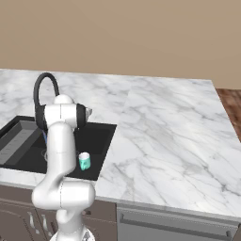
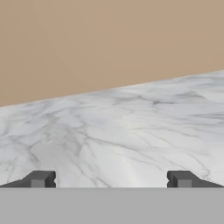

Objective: Pick the strainer and colander and place them in the sink. Then turn on the water.

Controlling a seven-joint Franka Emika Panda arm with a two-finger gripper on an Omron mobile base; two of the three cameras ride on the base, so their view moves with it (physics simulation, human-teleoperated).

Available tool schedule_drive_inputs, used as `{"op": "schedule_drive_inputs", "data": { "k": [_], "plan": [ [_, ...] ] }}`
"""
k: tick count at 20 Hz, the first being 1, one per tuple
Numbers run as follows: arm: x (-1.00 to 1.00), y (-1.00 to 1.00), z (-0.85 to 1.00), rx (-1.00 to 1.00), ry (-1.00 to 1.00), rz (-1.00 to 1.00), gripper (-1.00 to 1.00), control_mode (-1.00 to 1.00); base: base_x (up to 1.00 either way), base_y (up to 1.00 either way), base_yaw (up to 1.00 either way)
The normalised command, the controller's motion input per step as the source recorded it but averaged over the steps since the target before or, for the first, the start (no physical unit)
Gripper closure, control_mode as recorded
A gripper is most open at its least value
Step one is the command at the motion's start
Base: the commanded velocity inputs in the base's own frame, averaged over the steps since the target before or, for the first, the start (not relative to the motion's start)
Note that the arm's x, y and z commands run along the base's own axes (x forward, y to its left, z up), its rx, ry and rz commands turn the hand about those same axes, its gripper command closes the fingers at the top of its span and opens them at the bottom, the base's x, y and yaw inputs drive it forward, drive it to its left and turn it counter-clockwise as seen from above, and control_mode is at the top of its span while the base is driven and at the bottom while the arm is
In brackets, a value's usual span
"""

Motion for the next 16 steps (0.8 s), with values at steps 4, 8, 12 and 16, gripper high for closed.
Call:
{"op": "schedule_drive_inputs", "data": {
  "k": [4,8,12,16],
  "plan": [
    [-0.14,-1.00,0.06,0.00,-0.24,0.00,-1.00,-1.00,0.00,0.00,0.00],
    [-0.02,-1.00,0.00,0.00,-0.20,0.00,-1.00,-1.00,0.00,0.00,0.00],
    [0.00,-1.00,0.00,0.00,-0.18,0.00,-1.00,-1.00,0.00,0.00,0.00],
    [0.00,-1.00,0.00,0.00,-0.18,0.00,-1.00,-1.00,0.00,0.00,0.00]
  ]
}}
